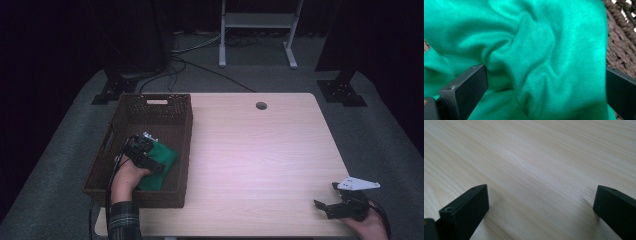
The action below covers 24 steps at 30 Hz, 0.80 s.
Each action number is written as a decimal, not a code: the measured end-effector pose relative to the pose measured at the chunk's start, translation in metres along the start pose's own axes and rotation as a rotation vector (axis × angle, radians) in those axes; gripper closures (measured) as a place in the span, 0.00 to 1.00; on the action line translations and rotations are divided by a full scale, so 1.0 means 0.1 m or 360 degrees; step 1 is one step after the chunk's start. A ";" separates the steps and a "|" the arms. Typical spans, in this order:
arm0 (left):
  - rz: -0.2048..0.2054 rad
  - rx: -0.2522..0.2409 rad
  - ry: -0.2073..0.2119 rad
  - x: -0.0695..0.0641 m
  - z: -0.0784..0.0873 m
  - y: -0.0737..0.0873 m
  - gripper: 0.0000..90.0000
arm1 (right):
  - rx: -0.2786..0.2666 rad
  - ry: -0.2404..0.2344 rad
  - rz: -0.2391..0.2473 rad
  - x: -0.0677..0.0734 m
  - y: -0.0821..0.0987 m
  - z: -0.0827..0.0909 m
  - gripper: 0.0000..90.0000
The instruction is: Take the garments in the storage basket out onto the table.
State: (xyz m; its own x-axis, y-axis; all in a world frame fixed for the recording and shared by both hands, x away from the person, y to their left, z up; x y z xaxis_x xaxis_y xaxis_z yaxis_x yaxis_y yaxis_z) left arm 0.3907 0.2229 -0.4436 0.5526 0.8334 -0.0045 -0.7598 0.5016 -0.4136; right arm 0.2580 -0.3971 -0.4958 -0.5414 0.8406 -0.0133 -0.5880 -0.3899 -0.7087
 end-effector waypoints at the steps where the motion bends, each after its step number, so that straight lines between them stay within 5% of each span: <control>1: 0.0003 0.0017 0.0000 0.00 -0.01 0.00 0.00 | 0.0000 0.0000 0.0000 0.00 0.00 0.00 0.00; 12: 0.0001 0.0097 0.0009 -0.01 -0.06 0.00 0.00 | 0.0000 0.0000 0.0001 0.00 0.00 0.00 0.00; 16: 0.0024 0.0099 0.0045 0.00 -0.05 0.00 0.08 | 0.0000 0.0000 0.0001 0.00 0.00 0.00 0.00; 21: 0.0078 0.0103 0.0110 0.00 0.00 0.00 0.31 | 0.0000 0.0000 0.0001 0.00 0.00 0.00 0.00; 24: 0.0077 0.0079 0.0158 -0.03 0.05 -0.01 0.64 | 0.0000 0.0000 0.0001 0.00 0.00 0.00 0.00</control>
State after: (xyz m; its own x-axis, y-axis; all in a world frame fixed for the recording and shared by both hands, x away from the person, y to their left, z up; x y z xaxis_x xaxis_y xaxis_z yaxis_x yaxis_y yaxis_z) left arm 0.3886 0.2212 -0.4384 0.5440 0.8313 -0.1145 -0.8013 0.4741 -0.3650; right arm 0.2581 -0.3971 -0.4958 -0.5416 0.8405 -0.0137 -0.5877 -0.3903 -0.7087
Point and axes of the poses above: each handheld gripper's, and its own axes: z roughly backward along the jaws, y roughly out of its underside, x roughly to its left, the point moved 1 cm from there along -z, roughly forward along the jaws, and after that the axes turned 2 degrees about y, right-handed, at the moved point
